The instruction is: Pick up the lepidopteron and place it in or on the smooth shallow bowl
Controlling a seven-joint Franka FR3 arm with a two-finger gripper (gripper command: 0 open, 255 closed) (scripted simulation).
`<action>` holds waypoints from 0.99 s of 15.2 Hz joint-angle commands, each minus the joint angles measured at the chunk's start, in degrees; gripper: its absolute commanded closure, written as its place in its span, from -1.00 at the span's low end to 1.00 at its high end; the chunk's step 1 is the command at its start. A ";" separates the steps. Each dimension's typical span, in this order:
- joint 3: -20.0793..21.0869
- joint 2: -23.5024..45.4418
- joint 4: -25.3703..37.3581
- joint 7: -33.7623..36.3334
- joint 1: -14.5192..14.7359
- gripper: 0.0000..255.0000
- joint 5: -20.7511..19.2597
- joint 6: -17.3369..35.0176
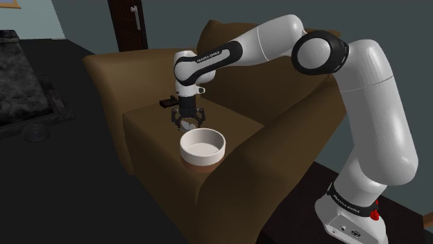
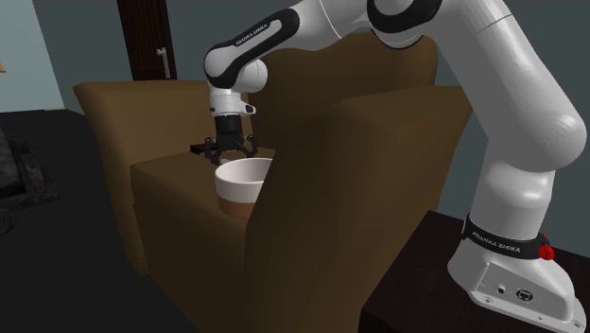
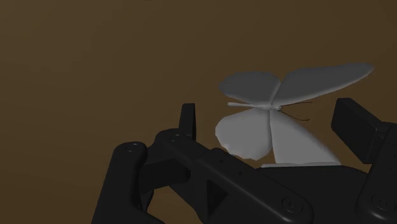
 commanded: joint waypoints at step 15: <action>0.06 -0.62 0.53 0.12 -0.03 1.00 0.07 -1.12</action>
